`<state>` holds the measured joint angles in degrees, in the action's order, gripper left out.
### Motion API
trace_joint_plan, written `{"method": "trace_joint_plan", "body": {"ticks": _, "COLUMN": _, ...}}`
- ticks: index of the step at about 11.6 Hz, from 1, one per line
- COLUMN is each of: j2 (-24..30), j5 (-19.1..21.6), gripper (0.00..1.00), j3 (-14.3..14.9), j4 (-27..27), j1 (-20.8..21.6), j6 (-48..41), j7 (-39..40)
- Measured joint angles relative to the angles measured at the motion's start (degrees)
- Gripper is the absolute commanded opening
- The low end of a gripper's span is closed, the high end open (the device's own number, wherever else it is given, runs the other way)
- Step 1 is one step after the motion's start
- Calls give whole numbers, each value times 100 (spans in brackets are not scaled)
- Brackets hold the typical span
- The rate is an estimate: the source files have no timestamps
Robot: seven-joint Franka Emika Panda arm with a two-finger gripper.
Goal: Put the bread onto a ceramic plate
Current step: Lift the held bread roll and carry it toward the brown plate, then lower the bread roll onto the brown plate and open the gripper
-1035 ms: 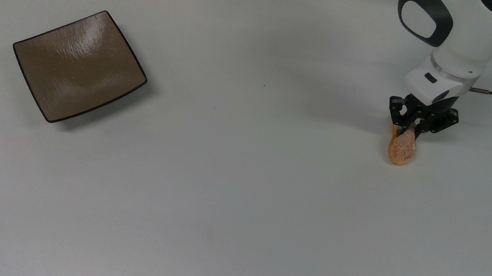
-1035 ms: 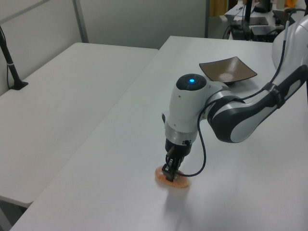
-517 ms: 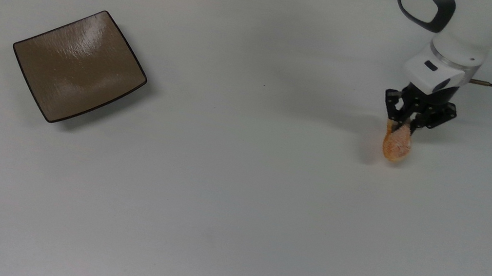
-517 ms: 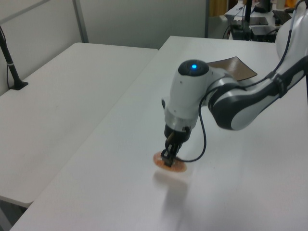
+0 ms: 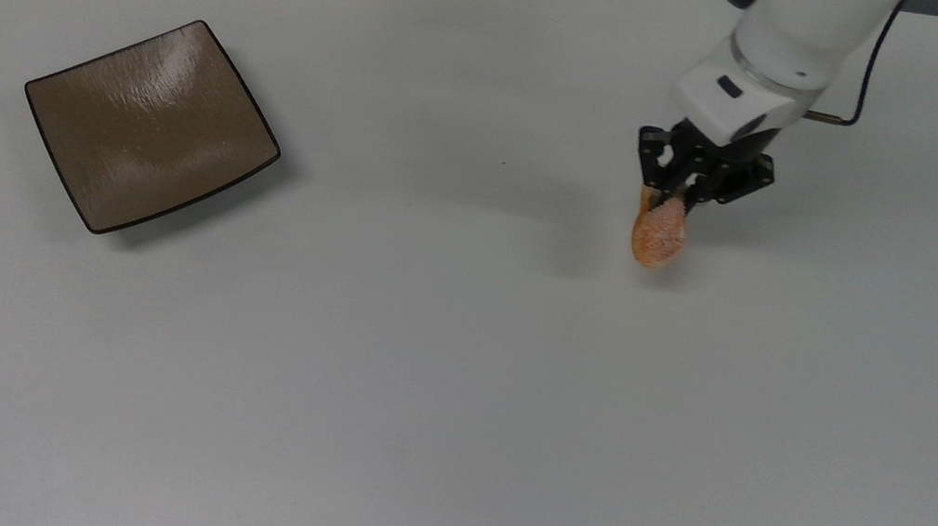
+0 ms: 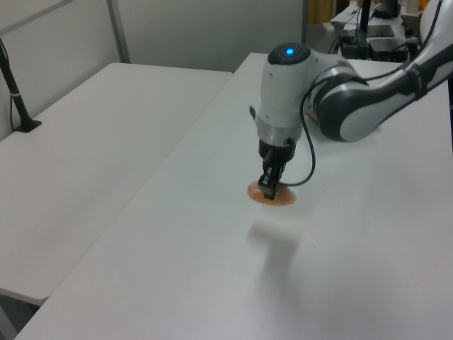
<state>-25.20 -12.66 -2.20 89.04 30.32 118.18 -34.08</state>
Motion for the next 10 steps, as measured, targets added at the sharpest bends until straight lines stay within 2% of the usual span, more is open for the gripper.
{"method": "trace_joint_plan", "body": {"ticks": 3, "j2": 383, "j5": 451, "gripper": 25, "j3": 341, "j4": 172, "j1": -253, "j6": -355, "j7": 841}}
{"method": "trace_joint_plan", "body": {"ticks": 10, "j2": 727, "j5": 1152, "gripper": 25, "j3": 2034, "j4": 215, "j1": -403, "j6": -525, "j7": 2627}}
